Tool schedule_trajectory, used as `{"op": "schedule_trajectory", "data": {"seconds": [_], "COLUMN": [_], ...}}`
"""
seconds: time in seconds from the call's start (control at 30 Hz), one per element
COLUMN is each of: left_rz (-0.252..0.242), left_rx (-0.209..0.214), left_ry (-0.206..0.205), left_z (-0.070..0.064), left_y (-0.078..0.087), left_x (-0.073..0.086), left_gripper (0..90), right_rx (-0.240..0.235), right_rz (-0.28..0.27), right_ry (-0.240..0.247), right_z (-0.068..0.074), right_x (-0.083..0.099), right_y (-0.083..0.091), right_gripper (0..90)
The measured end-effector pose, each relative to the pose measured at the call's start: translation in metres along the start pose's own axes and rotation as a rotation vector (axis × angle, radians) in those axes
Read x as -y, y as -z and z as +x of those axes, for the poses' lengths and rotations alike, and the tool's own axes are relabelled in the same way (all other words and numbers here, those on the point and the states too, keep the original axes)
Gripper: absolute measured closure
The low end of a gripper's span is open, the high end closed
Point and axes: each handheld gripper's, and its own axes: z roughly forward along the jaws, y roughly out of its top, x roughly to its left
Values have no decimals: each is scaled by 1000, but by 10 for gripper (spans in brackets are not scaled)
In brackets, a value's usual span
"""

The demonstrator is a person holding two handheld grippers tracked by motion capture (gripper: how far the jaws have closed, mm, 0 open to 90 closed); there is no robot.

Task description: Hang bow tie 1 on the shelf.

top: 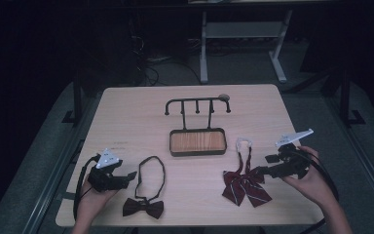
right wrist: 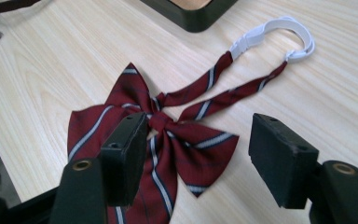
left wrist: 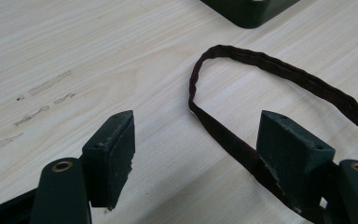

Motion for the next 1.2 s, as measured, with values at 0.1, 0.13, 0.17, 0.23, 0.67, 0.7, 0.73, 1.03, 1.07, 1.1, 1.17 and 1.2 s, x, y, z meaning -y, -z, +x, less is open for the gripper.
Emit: {"op": "schedule_trajectory", "data": {"seconds": [0.1, 0.13, 0.17, 0.23, 0.67, 0.7, 0.73, 1.03, 1.07, 1.1, 1.17, 1.2], "left_rz": [0, 0, 0, 4, -6, -9, -9, -9, -10, -10, -11, -11], "left_rx": [1, 2, 1, 4, 13, 14, 14, 11, 12, 12, 14, 14], "left_ry": [1, 7, 0, 3, 12, 13, 12, 20, 21, 21, 21, 22], "left_z": [0, 0, 0, 1, 1, 1, 2, 3, 3, 3, 3, 3], "left_y": [0, 0, 0, 1, 1, 1, 1, 1, 1, 1, 1, 1], "left_x": [0, 0, 0, 0, 1, 1, 1, 1, 2, 2, 2, 2], "left_gripper": [285, 285, 285, 285, 285, 285, 285, 284, 285, 284, 284, 284], "right_rx": [0, 5, 10, 21, 65, 69, 73, 118, 119, 122, 128, 137], "right_rz": [10, 19, 24, 32, 106, 111, 118, 167, 173, 178, 183, 188], "right_ry": [-4, -2, -5, -2, -26, -31, -40, -97, -114, -126, -144, -157], "right_z": [-3, -5, -6, -9, -18, -19, -20, -35, -37, -40, -44, -45], "right_x": [-9, -13, -17, -24, -65, -66, -67, -70, -70, -70, -70, -71], "right_y": [-2, -3, -5, -7, -27, -28, -31, -50, -51, -53, -56, -57], "right_gripper": [375, 380, 384, 389, 423, 424, 426, 456, 460, 463, 480, 485]}}
